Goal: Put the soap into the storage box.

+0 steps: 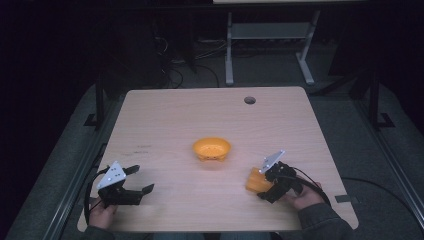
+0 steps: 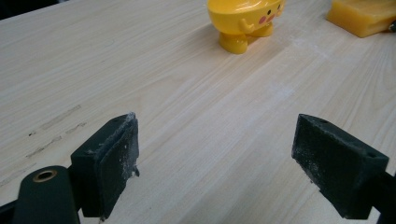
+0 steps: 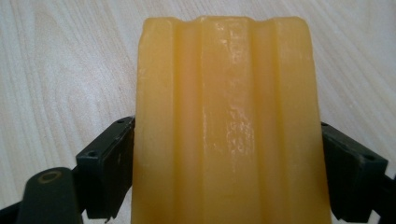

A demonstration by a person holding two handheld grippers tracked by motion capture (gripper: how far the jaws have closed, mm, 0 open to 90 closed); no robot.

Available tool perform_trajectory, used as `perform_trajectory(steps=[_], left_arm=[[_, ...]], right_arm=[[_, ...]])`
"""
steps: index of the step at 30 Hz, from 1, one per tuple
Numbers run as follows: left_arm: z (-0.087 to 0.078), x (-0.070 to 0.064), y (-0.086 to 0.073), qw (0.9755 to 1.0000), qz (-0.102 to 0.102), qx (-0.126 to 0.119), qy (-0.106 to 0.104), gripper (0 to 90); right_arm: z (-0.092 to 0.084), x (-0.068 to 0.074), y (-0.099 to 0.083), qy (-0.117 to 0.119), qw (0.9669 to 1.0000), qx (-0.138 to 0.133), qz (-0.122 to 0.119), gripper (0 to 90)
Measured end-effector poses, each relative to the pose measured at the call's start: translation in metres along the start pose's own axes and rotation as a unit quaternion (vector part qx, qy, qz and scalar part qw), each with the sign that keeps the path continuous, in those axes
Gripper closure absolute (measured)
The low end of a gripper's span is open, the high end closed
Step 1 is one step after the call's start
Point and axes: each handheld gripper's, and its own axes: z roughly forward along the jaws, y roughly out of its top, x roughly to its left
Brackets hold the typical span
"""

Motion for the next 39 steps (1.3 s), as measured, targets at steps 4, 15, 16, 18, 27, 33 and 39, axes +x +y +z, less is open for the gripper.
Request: perform_trajectory(steps=[4,15,16,18,27,33,39], left_arm=[[0.000,0.000,0.000,1.0000,0.001,0.000,-0.001,14.3],[0.000,0.000,0.000,1.0000,0.000,0.000,-0.001,14.3],[0.000,0.000,0.000,1.0000,0.001,0.000,-0.001,14.3],[0.000,0.000,0.000,1.0000,0.001,-0.001,-0.001,14.3],[0.000,0.000,0.001,1.0000,0.002,-0.003,-0.001,14.3],[0.000,0.001,0.001,1.0000,0.004,-0.005,0.000,14.3],[-0.001,0.000,0.001,1.0000,0.000,-0.008,0.000,14.3]], right_arm=[[0.000,0.001,-0.001,0.000,1.0000,-0.002,0.003,14.2],[0.000,0.002,-0.001,-0.002,1.0000,-0.002,0.009,13.8],[0.001,0.002,0.001,-0.001,1.0000,0.002,0.006,12.8],[0.003,0.003,0.003,0.002,0.9999,0.011,0.000,6.5],[0.008,0.006,0.006,0.000,0.9999,0.013,0.000,0.4],[0.001,0.000,0.004,0.002,1.0000,-0.002,-0.006,19.8],[0.000,-0.002,0.007,0.007,0.9998,0.011,-0.012,20.3]])
